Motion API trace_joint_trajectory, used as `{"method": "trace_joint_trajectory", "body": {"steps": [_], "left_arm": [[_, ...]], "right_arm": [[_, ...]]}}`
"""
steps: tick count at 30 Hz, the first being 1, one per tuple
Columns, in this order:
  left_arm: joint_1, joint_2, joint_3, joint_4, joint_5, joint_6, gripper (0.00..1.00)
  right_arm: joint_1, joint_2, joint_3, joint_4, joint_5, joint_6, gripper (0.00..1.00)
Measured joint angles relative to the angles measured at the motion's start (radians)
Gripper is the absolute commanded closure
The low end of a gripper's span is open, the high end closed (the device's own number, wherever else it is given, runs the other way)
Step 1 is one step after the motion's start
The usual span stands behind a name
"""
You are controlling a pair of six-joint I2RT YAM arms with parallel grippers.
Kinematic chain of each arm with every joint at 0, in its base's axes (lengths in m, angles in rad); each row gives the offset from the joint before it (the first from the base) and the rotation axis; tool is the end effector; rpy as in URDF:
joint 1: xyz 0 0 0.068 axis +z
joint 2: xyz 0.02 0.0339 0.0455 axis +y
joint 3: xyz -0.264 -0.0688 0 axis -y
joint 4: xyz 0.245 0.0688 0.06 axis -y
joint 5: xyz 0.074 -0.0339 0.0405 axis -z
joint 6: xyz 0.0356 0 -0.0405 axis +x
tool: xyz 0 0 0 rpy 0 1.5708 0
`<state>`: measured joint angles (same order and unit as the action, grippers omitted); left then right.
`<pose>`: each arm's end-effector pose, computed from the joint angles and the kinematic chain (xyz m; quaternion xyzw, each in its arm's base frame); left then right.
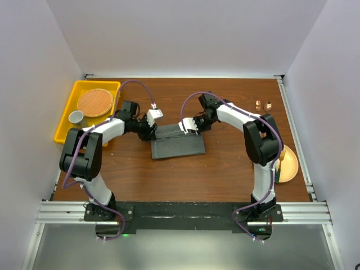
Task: Fold the napkin into a case and place the utensils inside
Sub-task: Smooth out the 2/3-rectangle-folded napkin at the center of the board.
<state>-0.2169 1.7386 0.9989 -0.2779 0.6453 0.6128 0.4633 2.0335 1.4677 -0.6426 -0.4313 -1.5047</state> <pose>0.3268 -0.0939 0.1658 0.4470 0.8001 -0.2481 0.3139 0.3642 0.1986 0.1696 -0.8215 0.4999 0.0950 0.2574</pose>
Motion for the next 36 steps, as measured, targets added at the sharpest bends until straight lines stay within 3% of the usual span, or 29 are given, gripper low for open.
{"method": "trace_joint_trajectory", "body": {"steps": [3, 7, 18, 25, 32, 36], "left_arm": [[0.005, -0.034, -0.005, 0.037, 0.002, 0.001, 0.48], [0.005, -0.079, -0.025, 0.093, 0.021, 0.045, 0.44], [-0.043, -0.084, -0.064, 0.129, 0.039, 0.327, 0.37], [-0.082, -0.068, -0.080, 0.146, 0.008, 0.405, 0.52], [-0.085, -0.049, -0.102, 0.157, -0.044, 0.486, 0.82], [-0.085, -0.049, -0.108, 0.158, -0.057, 0.510, 0.91]], "right_arm": [[0.000, 0.000, 0.013, -0.025, -0.023, 0.000, 1.00], [0.000, 0.000, 0.027, -0.051, -0.041, 0.001, 1.00], [0.000, 0.002, 0.047, -0.084, -0.058, 0.004, 1.00], [0.000, 0.002, 0.053, -0.092, -0.059, 0.005, 1.00], [0.000, 0.010, 0.072, -0.106, -0.060, 0.010, 1.00], [0.000, 0.010, 0.094, -0.122, -0.066, 0.012, 1.00]]}}
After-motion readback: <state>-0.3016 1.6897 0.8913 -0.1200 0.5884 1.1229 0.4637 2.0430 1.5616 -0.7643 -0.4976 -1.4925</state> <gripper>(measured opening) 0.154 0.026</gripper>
